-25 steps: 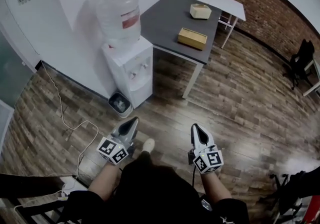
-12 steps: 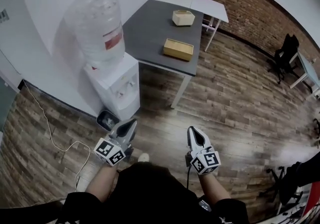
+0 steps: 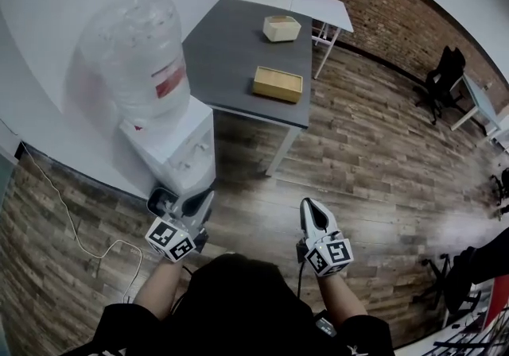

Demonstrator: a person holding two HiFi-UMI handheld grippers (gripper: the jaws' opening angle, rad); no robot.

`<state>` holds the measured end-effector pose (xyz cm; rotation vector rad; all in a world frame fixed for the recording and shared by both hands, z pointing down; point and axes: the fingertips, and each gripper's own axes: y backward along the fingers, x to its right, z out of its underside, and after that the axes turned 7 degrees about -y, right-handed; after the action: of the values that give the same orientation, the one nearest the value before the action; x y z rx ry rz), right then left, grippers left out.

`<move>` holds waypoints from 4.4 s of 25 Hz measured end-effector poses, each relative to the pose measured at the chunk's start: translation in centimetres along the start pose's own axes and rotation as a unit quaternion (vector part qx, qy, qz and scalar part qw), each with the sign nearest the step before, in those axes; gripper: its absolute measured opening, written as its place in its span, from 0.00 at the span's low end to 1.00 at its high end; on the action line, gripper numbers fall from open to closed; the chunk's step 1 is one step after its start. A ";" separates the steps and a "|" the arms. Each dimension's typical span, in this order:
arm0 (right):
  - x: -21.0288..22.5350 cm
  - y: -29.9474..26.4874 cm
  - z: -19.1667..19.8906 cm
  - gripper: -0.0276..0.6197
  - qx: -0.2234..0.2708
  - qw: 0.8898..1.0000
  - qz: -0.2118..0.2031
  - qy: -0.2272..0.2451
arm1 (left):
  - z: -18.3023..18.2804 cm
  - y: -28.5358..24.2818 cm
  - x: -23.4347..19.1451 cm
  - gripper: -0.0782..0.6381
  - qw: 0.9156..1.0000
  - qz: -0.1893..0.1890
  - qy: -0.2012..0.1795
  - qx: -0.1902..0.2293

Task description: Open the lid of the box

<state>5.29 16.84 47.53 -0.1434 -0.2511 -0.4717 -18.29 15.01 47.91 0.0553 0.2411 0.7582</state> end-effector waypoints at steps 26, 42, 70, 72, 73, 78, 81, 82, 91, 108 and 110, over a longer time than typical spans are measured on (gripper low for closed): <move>13.5 -11.6 -3.9 0.05 0.025 0.999 0.022 -0.032 | -0.1 -16.0 -7.6 0.11 1.000 -0.009 -0.021 -0.006; 23.4 -16.5 -7.5 0.05 0.023 0.999 0.008 -0.041 | 0.7 -26.6 -10.5 0.11 0.998 -0.055 -0.037 -0.005; 29.8 -32.3 -11.0 0.05 -0.010 0.999 0.026 -0.021 | 3.3 -39.8 -25.5 0.11 0.996 -0.070 -0.005 -0.045; 30.3 -33.1 -10.4 0.05 -0.018 0.999 0.030 -0.026 | 4.6 -40.4 -26.5 0.11 0.995 -0.077 -0.003 -0.067; 30.5 -33.5 -10.0 0.05 -0.024 0.999 0.033 -0.029 | 5.3 -40.7 -27.0 0.11 0.993 -0.081 -0.002 -0.081; 31.3 -35.0 -7.0 0.05 -0.066 0.995 0.053 -0.043 | 8.4 -41.8 -28.7 0.14 0.986 -0.086 0.016 -0.139; 31.4 -35.8 -4.9 0.05 -0.092 0.992 0.060 -0.053 | 10.3 -42.0 -29.7 0.19 0.981 -0.093 0.026 -0.166; 31.4 -36.1 -4.4 0.05 -0.099 0.992 0.062 -0.056 | 10.8 -42.0 -30.1 0.20 0.980 -0.096 0.030 -0.172; 31.3 -37.0 -1.5 0.05 -0.134 0.984 0.087 -0.073 | 13.7 -41.6 -30.8 0.21 0.971 -0.089 0.067 -0.211; 32.5 -39.4 3.3 0.22 -0.182 0.965 0.131 -0.136 | 15.0 -41.9 -30.8 0.20 0.969 -0.060 0.104 -0.216; 32.3 -39.6 3.6 0.22 -0.188 0.964 0.130 -0.139 | 14.9 -41.8 -30.8 0.20 0.969 -0.059 0.101 -0.219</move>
<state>13.95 -31.25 62.91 -0.6101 -0.4095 -0.2317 -8.16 -35.93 62.75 -0.4534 0.2641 0.6837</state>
